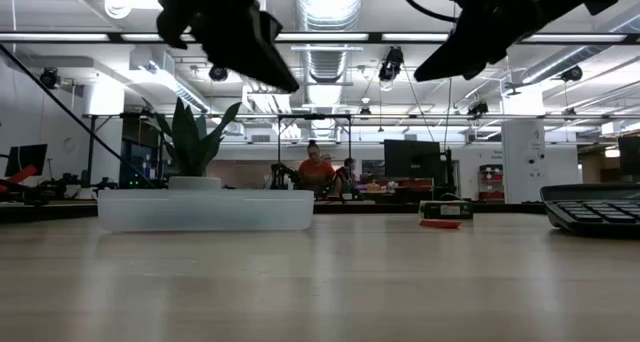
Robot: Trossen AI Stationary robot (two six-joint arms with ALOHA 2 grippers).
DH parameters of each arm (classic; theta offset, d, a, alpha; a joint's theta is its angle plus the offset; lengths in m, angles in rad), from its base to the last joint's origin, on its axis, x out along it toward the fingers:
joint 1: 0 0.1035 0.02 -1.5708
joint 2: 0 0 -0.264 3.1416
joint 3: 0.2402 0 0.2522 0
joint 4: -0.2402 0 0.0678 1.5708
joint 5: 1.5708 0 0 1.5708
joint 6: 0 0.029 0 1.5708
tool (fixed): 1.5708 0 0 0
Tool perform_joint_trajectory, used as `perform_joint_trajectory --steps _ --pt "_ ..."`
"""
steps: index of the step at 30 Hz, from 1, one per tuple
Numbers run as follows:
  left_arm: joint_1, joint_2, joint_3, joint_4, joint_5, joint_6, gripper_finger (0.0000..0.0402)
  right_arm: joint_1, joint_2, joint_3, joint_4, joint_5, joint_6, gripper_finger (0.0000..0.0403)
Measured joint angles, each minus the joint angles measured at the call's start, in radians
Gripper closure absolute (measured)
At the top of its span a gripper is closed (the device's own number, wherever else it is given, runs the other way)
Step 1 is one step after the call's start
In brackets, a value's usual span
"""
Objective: Pack school essentials
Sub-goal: Put the orange eraser into the blue supply box
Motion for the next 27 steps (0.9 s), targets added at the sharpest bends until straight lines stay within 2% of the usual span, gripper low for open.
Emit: perform_joint_trajectory --steps 9,12,19,27 --pt "0.036 -0.129 -0.251 0.585 -0.009 0.253 0.0324 -0.020 0.162 0.089 -0.034 0.000 0.174 0.0339" --pt "0.055 -0.168 -0.312 0.697 -0.029 0.302 0.0324 -0.022 0.216 0.114 -0.039 0.000 0.249 0.0339" --pt "0.082 -0.280 -0.388 0.711 -0.052 0.292 0.0324 -0.022 0.329 0.180 -0.143 -0.005 0.441 0.0339" --pt "0.076 -0.399 -0.452 0.705 -0.052 0.274 0.0324 -0.033 0.460 0.332 -0.423 -0.005 0.623 0.0339"
